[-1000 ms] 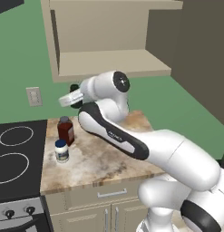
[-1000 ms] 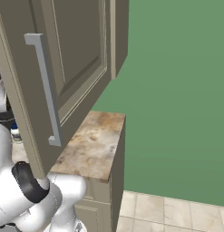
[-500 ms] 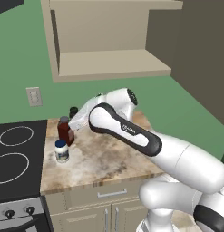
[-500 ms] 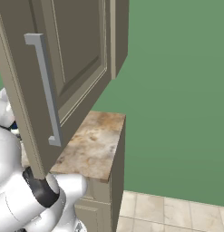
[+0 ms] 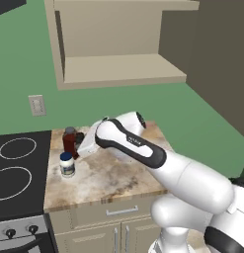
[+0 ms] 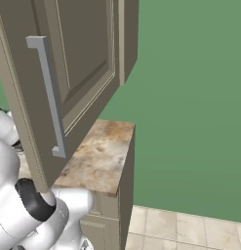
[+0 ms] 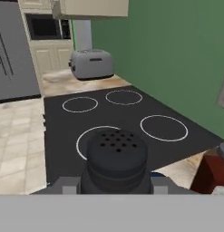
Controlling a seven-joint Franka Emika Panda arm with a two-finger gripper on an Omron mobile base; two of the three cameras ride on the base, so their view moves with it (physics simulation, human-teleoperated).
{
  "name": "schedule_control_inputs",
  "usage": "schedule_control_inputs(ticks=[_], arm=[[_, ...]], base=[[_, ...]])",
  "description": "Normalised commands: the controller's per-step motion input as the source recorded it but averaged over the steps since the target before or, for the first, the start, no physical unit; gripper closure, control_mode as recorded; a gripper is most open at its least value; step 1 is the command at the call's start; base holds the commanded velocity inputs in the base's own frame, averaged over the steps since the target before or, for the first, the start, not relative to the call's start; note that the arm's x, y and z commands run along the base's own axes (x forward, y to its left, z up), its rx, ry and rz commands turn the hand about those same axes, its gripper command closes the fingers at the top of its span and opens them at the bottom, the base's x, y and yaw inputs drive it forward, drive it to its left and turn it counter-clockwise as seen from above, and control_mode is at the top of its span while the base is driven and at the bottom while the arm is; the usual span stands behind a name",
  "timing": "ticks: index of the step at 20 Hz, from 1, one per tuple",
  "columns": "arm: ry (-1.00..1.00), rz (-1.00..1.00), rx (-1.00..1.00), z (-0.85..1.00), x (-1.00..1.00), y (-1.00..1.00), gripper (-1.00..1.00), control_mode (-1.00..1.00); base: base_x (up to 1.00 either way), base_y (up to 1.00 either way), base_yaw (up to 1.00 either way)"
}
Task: Collect the paprika, mayonnaise, and shaker from the cabinet and place them next to the stove.
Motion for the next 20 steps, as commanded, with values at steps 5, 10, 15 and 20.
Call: schedule_control_inputs(ticks=[5, 10, 15, 20], arm=[[0.00, 0.06, -0.06, -0.53, -0.09, 0.25, 1.00, -1.00], [0.00, 0.06, -0.05, -0.51, -0.16, 0.22, 1.00, -1.00], [0.00, 0.05, -0.01, -0.54, -0.23, 0.11, 1.00, -1.00], [-0.04, 0.03, 0.00, -0.52, -0.25, 0.01, 1.00, -1.00]], base=[[0.00, 0.00, 0.00], [0.00, 0.00, 0.00], [0.00, 0.00, 0.00], [0.00, 0.00, 0.00]])
